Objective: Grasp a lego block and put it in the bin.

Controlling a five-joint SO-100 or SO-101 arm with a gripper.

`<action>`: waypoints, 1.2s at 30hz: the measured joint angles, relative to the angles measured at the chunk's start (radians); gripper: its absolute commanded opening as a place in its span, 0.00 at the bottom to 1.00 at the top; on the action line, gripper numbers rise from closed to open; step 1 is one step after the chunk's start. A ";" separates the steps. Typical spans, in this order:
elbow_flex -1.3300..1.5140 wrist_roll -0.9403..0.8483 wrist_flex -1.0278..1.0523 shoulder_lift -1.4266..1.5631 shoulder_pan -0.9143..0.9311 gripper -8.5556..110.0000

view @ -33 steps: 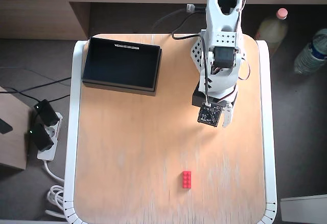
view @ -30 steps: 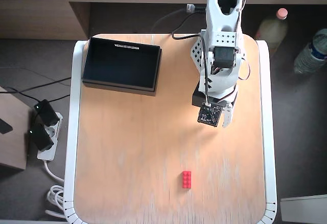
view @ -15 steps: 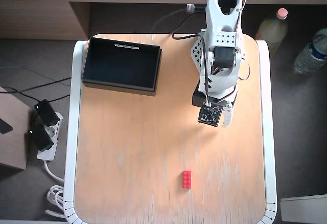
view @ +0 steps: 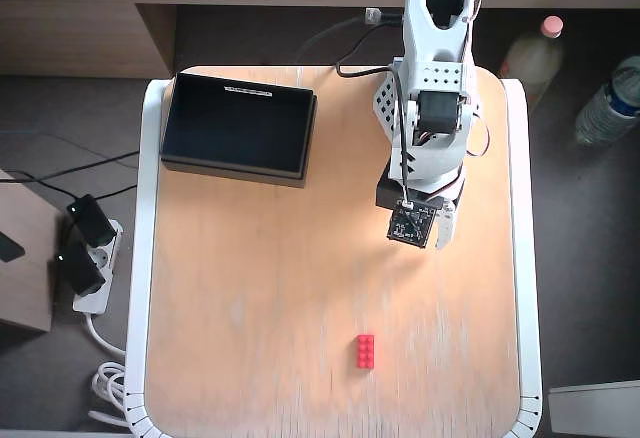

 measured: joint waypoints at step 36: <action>0.000 0.114 0.000 0.000 0.000 0.20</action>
